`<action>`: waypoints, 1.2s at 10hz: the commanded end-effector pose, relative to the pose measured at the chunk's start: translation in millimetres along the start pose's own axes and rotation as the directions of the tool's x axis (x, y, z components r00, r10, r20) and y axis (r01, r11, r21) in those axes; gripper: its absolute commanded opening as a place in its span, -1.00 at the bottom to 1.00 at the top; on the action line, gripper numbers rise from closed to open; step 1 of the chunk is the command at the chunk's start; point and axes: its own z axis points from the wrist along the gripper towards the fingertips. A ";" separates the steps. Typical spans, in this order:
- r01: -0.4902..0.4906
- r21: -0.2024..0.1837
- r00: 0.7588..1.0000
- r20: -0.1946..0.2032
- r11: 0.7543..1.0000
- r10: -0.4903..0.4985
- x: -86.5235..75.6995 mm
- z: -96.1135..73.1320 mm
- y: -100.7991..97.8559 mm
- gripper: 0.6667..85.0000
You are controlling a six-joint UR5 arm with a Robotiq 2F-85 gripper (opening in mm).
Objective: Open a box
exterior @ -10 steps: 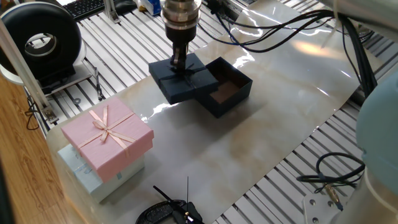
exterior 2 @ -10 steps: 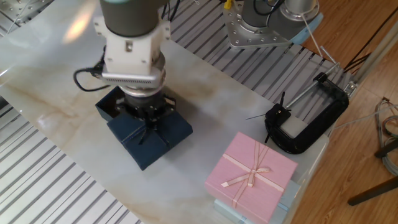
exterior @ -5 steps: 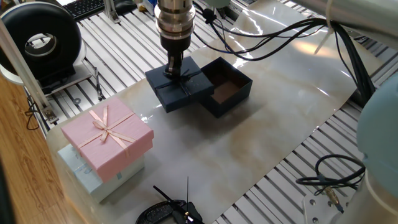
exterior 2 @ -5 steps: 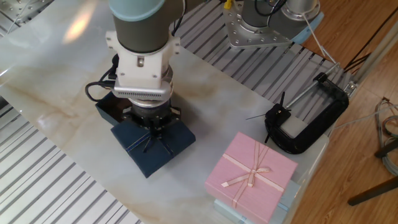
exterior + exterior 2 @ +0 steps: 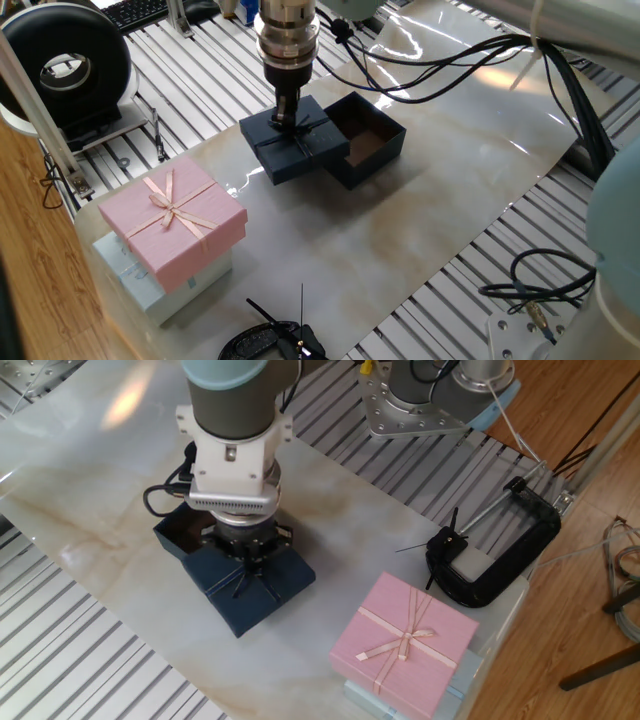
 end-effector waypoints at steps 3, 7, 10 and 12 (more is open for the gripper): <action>-0.005 -0.007 1.000 0.022 1.000 0.005 6.6 10.4 2.6 -0.98; 0.069 -0.018 0.997 0.031 0.997 -0.068 4.1 11.3 3.2 0.09; 0.105 0.009 0.994 0.034 0.994 -0.105 5.2 6.1 -7.9 0.08; 0.108 -0.019 0.994 0.035 0.994 -0.108 11.8 -17.1 -10.3 0.02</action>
